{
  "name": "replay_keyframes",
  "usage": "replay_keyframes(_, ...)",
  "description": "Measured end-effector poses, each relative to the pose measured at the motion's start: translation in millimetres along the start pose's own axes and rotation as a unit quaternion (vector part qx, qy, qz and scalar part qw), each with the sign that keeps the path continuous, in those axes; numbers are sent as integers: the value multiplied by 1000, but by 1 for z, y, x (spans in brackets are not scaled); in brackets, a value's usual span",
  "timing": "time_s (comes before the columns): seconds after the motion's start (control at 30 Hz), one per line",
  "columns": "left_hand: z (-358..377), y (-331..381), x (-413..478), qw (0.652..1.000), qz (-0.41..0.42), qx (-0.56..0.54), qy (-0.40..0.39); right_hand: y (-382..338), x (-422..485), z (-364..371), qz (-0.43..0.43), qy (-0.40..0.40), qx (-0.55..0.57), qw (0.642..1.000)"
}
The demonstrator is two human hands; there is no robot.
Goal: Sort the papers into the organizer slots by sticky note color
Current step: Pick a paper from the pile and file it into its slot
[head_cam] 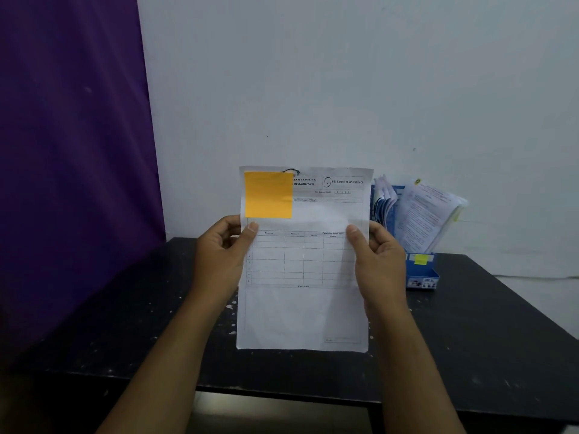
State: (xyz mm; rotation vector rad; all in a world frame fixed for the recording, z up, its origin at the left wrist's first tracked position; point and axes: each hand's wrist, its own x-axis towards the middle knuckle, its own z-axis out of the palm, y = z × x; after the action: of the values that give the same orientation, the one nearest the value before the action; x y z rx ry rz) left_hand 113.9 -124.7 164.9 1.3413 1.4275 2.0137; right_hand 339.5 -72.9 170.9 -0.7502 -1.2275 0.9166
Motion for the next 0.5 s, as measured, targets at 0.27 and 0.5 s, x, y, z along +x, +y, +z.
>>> replay_keyframes(0.27,-10,-18,-6,990,-94,46,-98,48,-9,-22,29,-33,-103,994)
replay_keyframes(0.5,33,-28,-23,983,-66,158,-72,104,-24,-25,143,-56,-294,943)
